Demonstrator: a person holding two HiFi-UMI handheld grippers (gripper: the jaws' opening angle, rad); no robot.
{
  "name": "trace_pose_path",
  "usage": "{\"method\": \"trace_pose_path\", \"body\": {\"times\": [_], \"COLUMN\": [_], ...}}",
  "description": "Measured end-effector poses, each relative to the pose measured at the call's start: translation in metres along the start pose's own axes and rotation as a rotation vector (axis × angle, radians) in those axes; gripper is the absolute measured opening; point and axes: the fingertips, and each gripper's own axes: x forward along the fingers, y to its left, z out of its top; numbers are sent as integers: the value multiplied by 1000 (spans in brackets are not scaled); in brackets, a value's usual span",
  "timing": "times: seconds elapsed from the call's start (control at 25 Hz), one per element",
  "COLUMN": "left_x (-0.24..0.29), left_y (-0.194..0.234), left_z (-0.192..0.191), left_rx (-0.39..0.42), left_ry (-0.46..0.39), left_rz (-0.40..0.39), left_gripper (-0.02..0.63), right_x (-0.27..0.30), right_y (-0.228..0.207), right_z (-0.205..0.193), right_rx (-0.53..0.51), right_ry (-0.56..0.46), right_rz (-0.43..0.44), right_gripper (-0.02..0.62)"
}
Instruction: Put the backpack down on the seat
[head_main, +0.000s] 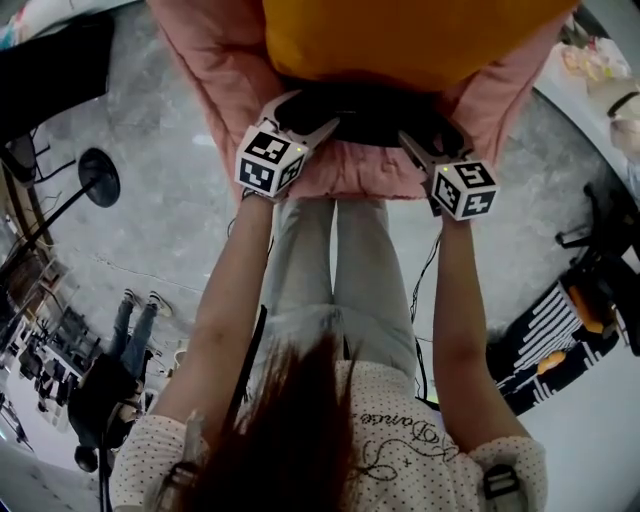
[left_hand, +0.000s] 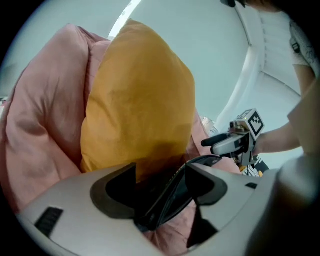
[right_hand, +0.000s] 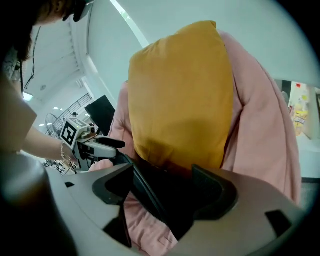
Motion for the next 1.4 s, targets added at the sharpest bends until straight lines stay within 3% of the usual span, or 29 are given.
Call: {"method": "trace_pose_path", "body": {"times": [0.48, 0.56, 0.68, 0.88, 1.12, 1.4], "left_x": [-47, -52, -66, -102, -147, -209], "left_y": [-17, -23, -32, -41, -52, -80], "left_z": [50, 59, 73, 101, 146, 193], "left_rx": [19, 53, 92, 132, 134, 241], "left_ry": [-84, -74, -82, -150, -306, -454], "left_rz": [18, 8, 7, 59, 103, 115], "left_gripper": [293, 293, 290, 202, 5, 5], "right_x": [-47, -57, -75, -106, -139, -190], "right_y": [36, 39, 49, 76, 101, 146], "right_z": [64, 78, 97, 123, 157, 206], "right_rx": [-22, -34, -71, -140, -231, -271], "right_ry": [-121, -153, -203, -265, -331, -480], "right_rz": [-21, -37, -68, -84, -149, -168], "right_gripper": [310, 273, 156, 36, 12, 12]}}
